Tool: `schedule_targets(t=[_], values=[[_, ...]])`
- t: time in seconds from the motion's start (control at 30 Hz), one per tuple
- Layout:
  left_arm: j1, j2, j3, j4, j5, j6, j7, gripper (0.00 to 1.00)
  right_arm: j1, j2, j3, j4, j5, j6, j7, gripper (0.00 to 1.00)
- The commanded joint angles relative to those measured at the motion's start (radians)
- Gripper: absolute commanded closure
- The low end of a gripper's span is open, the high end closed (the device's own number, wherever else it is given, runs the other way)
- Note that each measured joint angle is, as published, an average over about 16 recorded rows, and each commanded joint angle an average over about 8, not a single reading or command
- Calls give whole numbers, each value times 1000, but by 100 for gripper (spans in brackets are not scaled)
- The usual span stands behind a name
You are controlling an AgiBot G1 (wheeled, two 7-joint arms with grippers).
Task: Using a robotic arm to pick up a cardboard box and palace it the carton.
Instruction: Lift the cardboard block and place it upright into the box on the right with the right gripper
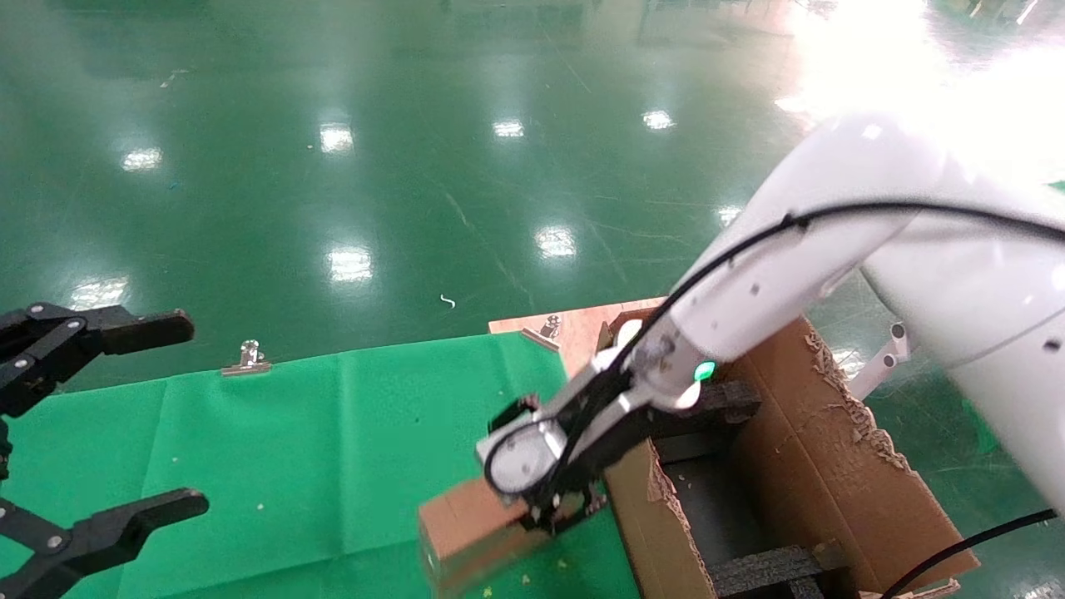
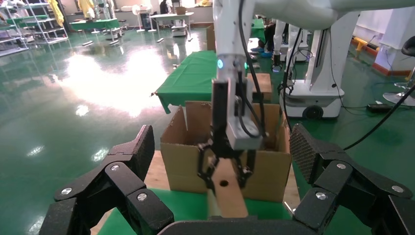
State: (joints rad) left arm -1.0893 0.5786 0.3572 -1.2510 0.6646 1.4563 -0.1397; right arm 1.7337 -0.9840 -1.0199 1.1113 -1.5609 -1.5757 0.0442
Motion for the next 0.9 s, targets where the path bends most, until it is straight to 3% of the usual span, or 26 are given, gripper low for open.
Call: schedule_targets(t=[0.03, 0.5, 0.9], values=[[0, 0, 0, 0, 0, 0, 0, 0, 21, 0, 0, -23, 17, -4, -7, 100], [0, 0, 0, 0, 0, 0, 0, 0, 376, 2, -130, -279, 165, -20, -184, 100], [0, 0, 0, 0, 0, 0, 0, 0, 503, 27, -312, -425, 301, -19, -267, 100]])
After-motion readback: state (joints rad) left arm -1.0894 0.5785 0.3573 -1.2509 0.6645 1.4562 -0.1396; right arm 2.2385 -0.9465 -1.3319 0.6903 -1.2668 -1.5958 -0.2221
